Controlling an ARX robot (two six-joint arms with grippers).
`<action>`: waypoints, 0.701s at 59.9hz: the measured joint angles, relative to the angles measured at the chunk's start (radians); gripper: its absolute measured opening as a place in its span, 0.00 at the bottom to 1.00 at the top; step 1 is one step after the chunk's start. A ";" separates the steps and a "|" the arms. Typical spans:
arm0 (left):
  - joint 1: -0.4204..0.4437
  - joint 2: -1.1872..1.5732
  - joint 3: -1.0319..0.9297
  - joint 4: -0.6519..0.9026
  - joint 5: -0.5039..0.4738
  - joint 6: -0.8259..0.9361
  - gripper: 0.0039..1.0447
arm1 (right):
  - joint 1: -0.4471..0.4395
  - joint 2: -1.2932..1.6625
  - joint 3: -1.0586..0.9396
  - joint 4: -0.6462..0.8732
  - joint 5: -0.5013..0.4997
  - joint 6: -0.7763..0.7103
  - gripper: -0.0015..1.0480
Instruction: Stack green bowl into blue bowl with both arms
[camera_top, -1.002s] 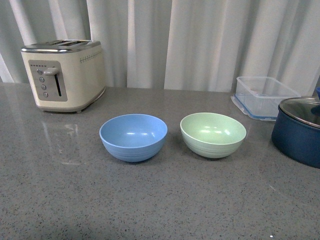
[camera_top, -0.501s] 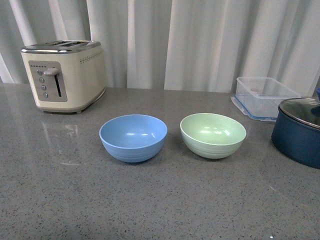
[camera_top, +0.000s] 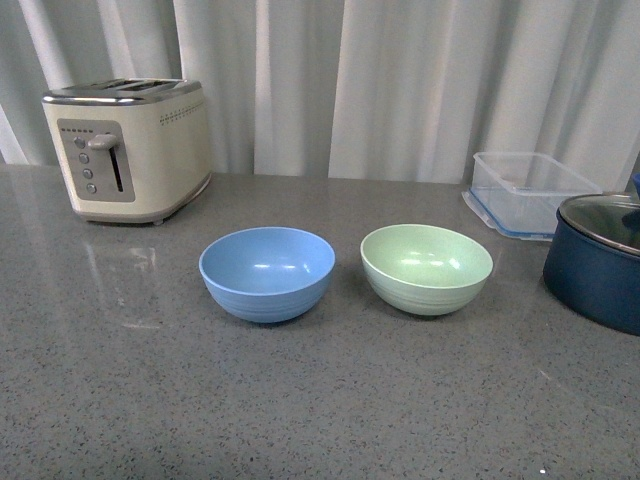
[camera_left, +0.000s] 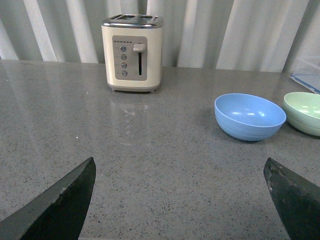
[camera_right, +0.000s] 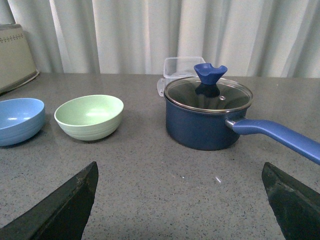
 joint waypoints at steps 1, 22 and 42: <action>0.000 0.000 0.000 0.000 0.000 0.000 0.95 | 0.000 0.000 0.000 0.000 0.000 0.000 0.90; 0.000 0.000 0.000 0.000 0.000 0.000 0.94 | 0.000 0.000 0.000 0.000 0.000 0.000 0.90; 0.000 0.000 0.000 0.000 0.001 0.000 0.94 | 0.001 0.354 0.277 -0.196 -0.090 -0.047 0.90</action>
